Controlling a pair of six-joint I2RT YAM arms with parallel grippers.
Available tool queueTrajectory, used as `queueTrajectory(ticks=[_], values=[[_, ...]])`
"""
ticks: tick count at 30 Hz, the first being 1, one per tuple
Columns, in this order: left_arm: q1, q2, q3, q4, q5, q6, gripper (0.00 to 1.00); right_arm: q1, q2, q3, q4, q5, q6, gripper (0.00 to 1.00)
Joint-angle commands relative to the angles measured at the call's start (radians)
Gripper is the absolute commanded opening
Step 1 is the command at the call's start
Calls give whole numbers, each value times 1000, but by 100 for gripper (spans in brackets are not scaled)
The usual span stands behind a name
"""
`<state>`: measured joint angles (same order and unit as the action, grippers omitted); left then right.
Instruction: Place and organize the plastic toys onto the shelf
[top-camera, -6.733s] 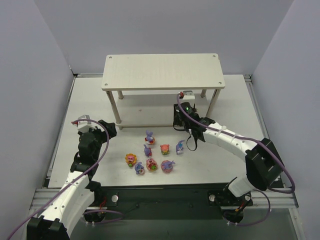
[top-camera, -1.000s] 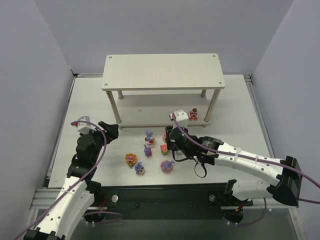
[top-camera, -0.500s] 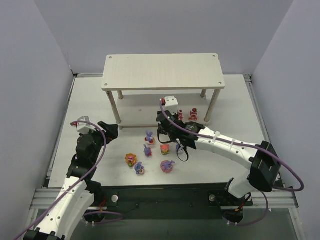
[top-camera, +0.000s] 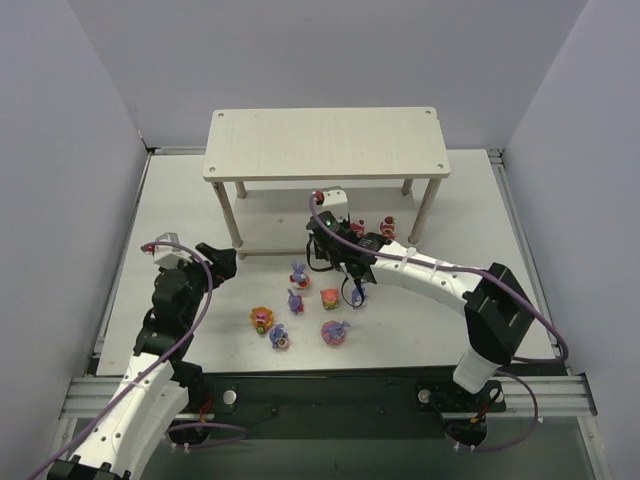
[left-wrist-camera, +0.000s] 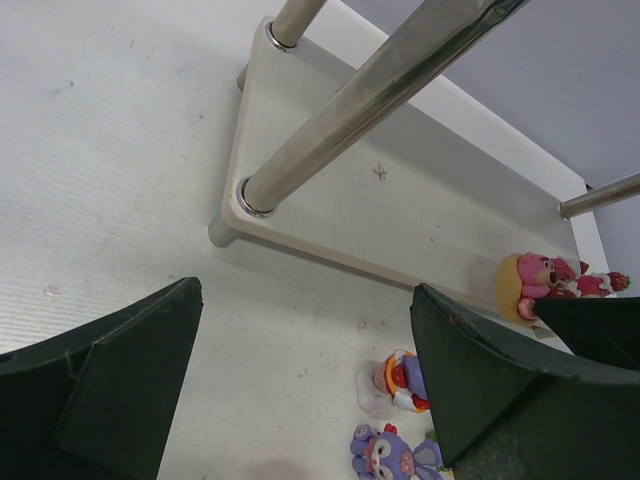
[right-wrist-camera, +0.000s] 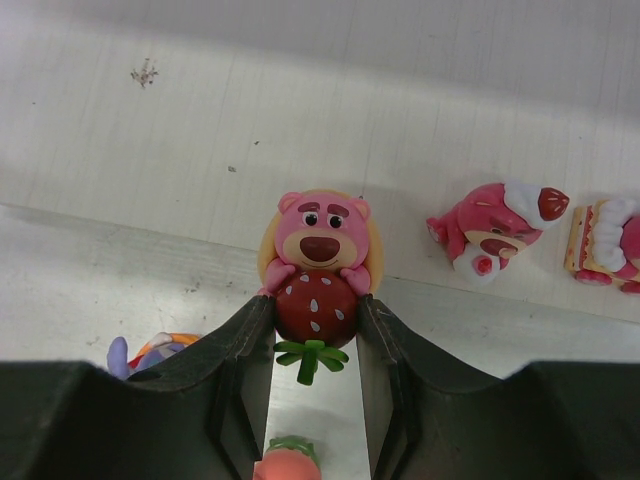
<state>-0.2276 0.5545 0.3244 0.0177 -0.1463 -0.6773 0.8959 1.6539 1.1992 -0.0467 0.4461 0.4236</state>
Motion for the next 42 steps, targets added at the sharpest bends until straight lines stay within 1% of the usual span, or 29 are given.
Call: queueTrajectory(ticks=[1, 9, 25, 34, 35, 37, 40, 42], values=[[1, 1, 34, 16, -10, -8, 95, -18, 21, 63, 66, -4, -13, 3], [2, 7, 39, 19, -12, -7, 95, -49, 72, 83, 73, -35, -11, 3], [2, 5, 41, 13, -15, -2, 95, -78, 145, 122, 62, -26, 20, 6], [2, 1, 39, 7, -18, -4, 95, -94, 187, 160, 51, -12, 30, 12], [4, 1, 36, 7, -18, -4, 95, -94, 188, 161, 24, -14, 29, 14], [2, -1, 38, 7, -19, -4, 95, -95, 193, 163, 21, -15, 32, 16], [2, 1, 36, 7, -19, -4, 95, -95, 192, 161, 18, -17, 35, 22], [2, 1, 38, 7, -19, -4, 95, -97, 185, 160, 16, -15, 33, 29]])
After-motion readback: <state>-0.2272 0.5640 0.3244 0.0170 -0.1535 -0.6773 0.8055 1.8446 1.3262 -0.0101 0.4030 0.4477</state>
